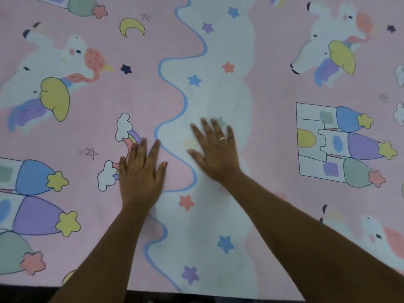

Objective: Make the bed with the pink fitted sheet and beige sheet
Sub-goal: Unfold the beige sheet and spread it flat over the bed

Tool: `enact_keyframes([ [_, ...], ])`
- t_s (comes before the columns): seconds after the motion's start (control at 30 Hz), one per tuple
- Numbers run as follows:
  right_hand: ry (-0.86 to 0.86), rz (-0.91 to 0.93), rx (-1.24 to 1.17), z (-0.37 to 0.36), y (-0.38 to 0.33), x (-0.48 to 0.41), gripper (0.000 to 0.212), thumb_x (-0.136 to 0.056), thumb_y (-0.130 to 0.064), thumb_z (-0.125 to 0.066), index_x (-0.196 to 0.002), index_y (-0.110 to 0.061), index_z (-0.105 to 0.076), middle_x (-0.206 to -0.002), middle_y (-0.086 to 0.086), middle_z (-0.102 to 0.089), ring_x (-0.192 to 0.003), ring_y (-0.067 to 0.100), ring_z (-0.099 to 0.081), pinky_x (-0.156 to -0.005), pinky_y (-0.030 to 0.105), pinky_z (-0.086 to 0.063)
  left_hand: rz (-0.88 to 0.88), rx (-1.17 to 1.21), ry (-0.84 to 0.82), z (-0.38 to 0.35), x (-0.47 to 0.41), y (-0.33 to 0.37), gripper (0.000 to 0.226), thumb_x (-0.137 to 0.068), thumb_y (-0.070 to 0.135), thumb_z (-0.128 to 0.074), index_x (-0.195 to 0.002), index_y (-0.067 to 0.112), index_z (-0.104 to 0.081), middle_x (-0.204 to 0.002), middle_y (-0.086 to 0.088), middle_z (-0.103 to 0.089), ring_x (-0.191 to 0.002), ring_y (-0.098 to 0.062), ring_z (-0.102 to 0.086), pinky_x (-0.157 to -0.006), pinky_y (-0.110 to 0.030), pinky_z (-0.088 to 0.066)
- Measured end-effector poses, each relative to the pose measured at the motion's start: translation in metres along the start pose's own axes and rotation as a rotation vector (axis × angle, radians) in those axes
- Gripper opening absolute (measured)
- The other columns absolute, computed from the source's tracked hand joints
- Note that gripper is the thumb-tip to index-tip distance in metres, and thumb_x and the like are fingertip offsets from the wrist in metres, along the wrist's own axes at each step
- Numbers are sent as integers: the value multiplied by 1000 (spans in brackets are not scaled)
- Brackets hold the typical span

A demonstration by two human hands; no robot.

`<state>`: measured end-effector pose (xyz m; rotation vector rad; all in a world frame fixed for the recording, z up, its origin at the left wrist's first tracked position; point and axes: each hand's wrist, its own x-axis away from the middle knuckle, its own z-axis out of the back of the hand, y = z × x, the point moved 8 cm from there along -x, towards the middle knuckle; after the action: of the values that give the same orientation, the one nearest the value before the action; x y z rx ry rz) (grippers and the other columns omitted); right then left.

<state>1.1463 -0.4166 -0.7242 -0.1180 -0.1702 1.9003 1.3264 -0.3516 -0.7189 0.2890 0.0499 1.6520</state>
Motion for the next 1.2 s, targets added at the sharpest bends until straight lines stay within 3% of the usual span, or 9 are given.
enact_keyframes([
  [0.2, -50, 221, -96, -16, -126, 44, 58, -92, -58, -37, -143, -30, -43, -152, 2, -37, -142, 27, -30, -114, 55, -13, 136, -19, 20, 9, 60, -64, 59, -95, 45, -25, -148, 20, -30, -155, -9, -26, -142, -31, -23, -111, -52, -21],
  [0.4, -232, 356, -46, -31, -234, 91, 53, -97, -46, -25, -146, -30, -36, -155, -1, -31, -144, 24, -23, -115, 57, -10, 290, -7, -19, 18, 124, -127, 55, -96, 40, -17, -150, 28, -21, -157, -5, -20, -145, -27, -15, -114, -51, -14],
  [0.67, -258, 496, 15, -35, -313, 133, 61, -95, -52, -29, -150, -25, -27, -157, -2, -25, -146, 25, -17, -114, 59, -12, 351, -43, -67, 30, 206, -192, 59, -94, 51, -7, -150, 35, -12, -159, 0, -9, -147, -22, -4, -113, -56, -11],
  [0.83, -233, 806, -193, -14, -334, 143, 55, -96, -43, -40, -146, -20, -37, -154, 1, -33, -143, 21, -27, -115, 42, -12, 490, 71, -62, 39, 230, -204, 57, -100, 41, -26, -151, 33, -4, -160, 0, 1, -147, -22, 4, -114, -55, -8],
  [0.93, -140, 523, -190, -4, -284, 115, 61, -94, -50, -25, -146, -20, -38, -154, 2, -32, -142, 24, -29, -115, 42, -14, 518, 95, -81, 38, 246, -204, 61, -99, 42, -31, -151, 32, -2, -160, -1, 2, -147, -26, 1, -113, -56, -12],
  [1.03, -254, 233, -26, -20, -241, 119, 79, -87, -65, 6, -153, -26, -13, -160, -3, -11, -148, 22, -9, -117, 47, -3, 515, 106, -98, 36, 258, -201, 63, -99, 39, -33, -151, 31, 0, -160, -1, 3, -147, -26, 0, -114, -55, -14],
  [1.1, -303, 265, -8, -27, -256, 135, 78, -86, -66, 6, -153, -29, -9, -160, -5, -10, -148, 22, -6, -116, 49, 0, 531, 119, -103, 36, 267, -202, 64, -99, 39, -34, -151, 30, 1, -160, 1, 2, -146, -25, 0, -114, -54, -14],
  [1.2, -348, 461, 10, -30, -307, 161, 73, -88, -63, -7, -152, -28, -20, -159, -4, -19, -147, 25, -13, -115, 53, -1, 599, 153, -147, 32, 295, -209, 61, -99, 42, -31, -152, 29, -3, -160, 1, 2, -147, -23, 2, -115, -51, -12],
])
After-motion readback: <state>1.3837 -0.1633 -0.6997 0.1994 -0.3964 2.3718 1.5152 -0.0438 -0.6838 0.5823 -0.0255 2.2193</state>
